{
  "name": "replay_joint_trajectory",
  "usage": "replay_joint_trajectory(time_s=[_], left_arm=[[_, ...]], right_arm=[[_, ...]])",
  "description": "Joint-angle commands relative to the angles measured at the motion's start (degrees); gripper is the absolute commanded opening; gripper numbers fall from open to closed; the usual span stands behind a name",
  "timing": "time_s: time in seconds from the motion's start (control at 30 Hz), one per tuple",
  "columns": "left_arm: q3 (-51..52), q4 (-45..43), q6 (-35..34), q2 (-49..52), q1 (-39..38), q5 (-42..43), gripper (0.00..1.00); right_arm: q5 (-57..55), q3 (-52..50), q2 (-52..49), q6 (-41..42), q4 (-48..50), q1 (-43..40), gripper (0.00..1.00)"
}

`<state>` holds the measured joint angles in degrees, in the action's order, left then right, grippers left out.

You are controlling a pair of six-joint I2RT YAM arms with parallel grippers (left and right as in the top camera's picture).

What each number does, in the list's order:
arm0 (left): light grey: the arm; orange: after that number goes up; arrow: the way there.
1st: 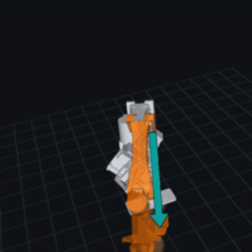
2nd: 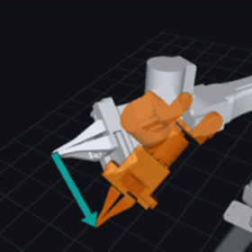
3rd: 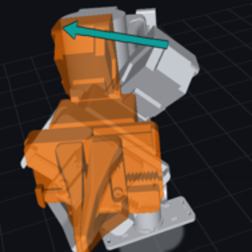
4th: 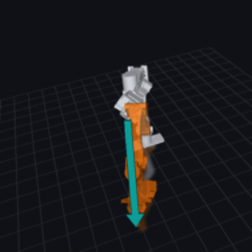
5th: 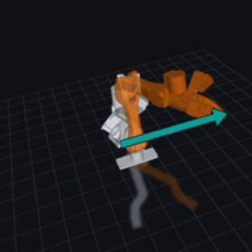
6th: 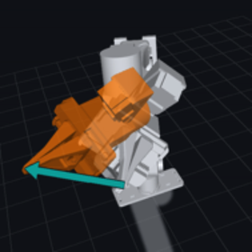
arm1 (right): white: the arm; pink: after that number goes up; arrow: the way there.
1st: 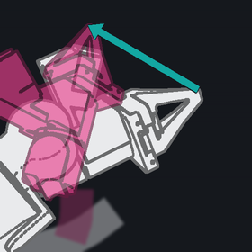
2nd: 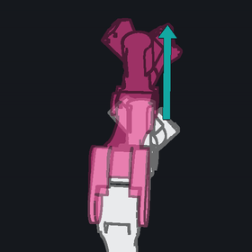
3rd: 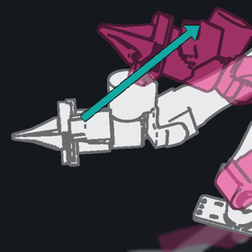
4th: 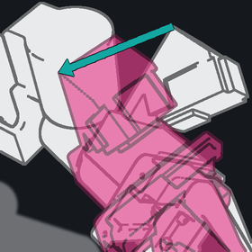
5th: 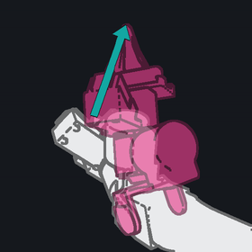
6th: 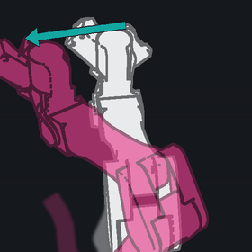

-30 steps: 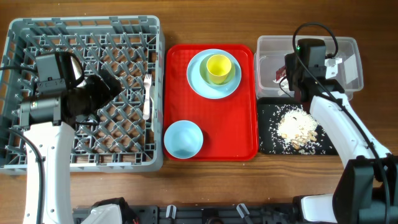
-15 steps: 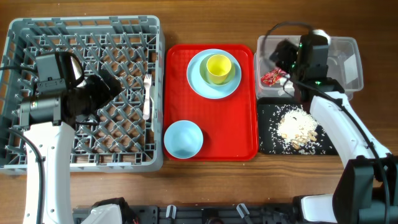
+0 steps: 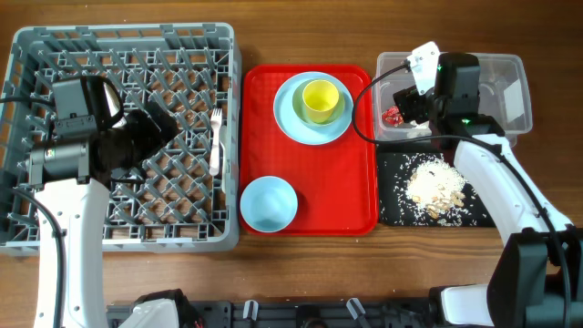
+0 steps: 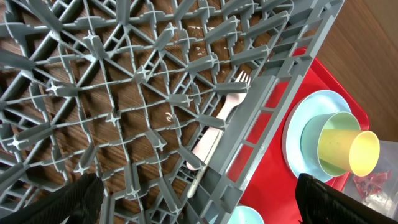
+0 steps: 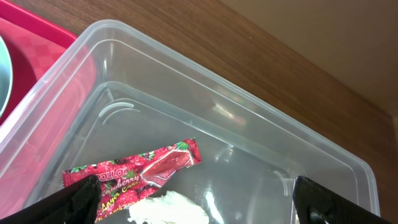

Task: Sort waste into correct bins and load items into the dishwasher rack
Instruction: 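Move the left gripper from the rack to the blue bowl on the red tray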

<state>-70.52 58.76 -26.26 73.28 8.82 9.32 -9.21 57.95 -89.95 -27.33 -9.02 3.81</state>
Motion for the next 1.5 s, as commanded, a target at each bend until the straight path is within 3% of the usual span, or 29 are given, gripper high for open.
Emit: replay_joint_trajectory(time_s=[0.0,0.3,0.37,0.4,0.43,0.47,0.5,0.63,0.73,0.87,1.1,1.2,1.47], left_arm=[[-0.85,-0.13,-0.13,-0.17,0.35,0.46,1.00],[-0.85,-2.12,-0.13,-0.20,0.35,1.44,1.00],[-0.85,-0.59,1.36,-0.20,0.28,12.61,0.98],[-0.74,1.29,5.66,-0.02,-0.28,20.94,0.80],[-0.74,2.99,8.07,0.02,-1.46,23.23,0.53],[-0.74,4.26,8.07,0.02,-2.45,22.56,0.15],[-0.74,5.51,8.07,0.02,-3.91,21.68,0.04],[-0.72,9.60,8.07,0.24,-11.30,20.76,0.05],[-0.72,11.41,8.04,0.46,-17.40,17.05,0.16],[0.31,12.57,7.80,0.98,-29.27,7.61,0.23],[6.32,2.10,7.80,1.01,-43.41,7.02,0.23],[10.54,-2.10,3.17,1.20,-48.46,-0.28,0.22],[16.33,-11.56,2.80,6.78,-56.28,-8.48,0.19]], right_arm=[[0.24,0.83,-0.59,-1.18,-0.04,-0.13,1.00],[0.22,0.83,-0.59,-1.16,-0.02,-0.13,0.99],[0.22,0.83,-0.59,-1.16,-0.04,-0.13,1.00],[0.24,0.83,-0.59,-1.16,-0.04,-0.13,1.00],[0.22,0.83,-0.59,-1.16,-0.04,-0.13,1.00],[0.22,0.83,-0.59,-1.16,-0.04,-0.13,1.00],[0.22,0.83,-0.59,-1.16,-0.04,-0.13,1.00],[0.22,0.83,-0.59,-1.18,-0.04,-0.13,1.00],[0.22,0.83,-0.59,-1.18,-0.04,-0.13,1.00],[0.22,0.83,-0.59,-1.18,-0.04,-0.13,1.00],[0.22,0.83,-0.59,-1.16,-0.04,-0.13,1.00],[0.22,0.83,-0.59,-1.18,-0.04,-0.13,1.00],[0.22,0.83,-0.59,-1.18,-0.02,-0.13,1.00]])
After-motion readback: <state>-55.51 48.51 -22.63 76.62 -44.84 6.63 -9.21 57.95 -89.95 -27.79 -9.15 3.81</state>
